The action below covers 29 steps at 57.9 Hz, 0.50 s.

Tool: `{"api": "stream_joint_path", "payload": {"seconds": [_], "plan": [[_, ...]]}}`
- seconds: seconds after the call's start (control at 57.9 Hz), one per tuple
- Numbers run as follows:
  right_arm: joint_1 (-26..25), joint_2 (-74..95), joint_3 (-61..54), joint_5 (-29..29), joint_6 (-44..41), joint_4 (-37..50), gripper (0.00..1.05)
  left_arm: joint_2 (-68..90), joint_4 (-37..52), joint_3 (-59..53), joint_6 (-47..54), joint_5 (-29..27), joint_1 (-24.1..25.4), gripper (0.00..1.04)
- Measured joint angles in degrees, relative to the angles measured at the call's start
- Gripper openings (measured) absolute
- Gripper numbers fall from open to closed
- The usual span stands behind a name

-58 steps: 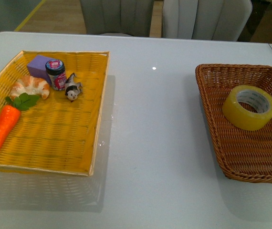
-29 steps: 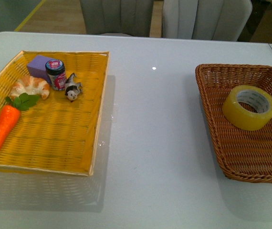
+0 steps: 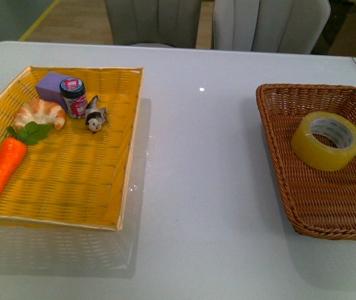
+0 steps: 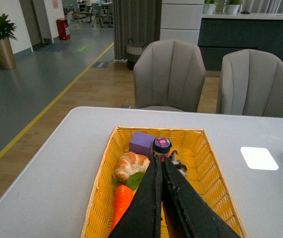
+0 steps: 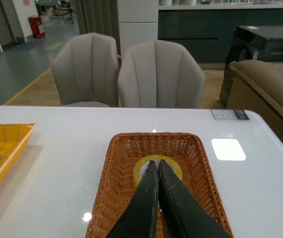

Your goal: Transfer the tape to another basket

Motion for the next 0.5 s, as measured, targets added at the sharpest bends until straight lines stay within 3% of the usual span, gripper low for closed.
{"api": "stream_joint_path", "payload": {"seconds": [0.311,0.38,0.501], "plan": [[0.00,-0.55,0.00,0.00,-0.09,-0.33,0.03,0.00,0.00,0.00,0.00,0.00,0.00,0.02],[0.00,-0.55,0.00,0.00,-0.09,-0.35,0.16,0.00,0.00,0.00,-0.02,0.00,0.00,0.04],[0.00,-0.57,0.00,0.00,-0.09,-0.35,0.39,0.00,0.00,0.00,-0.02,0.00,0.00,0.27]]}}
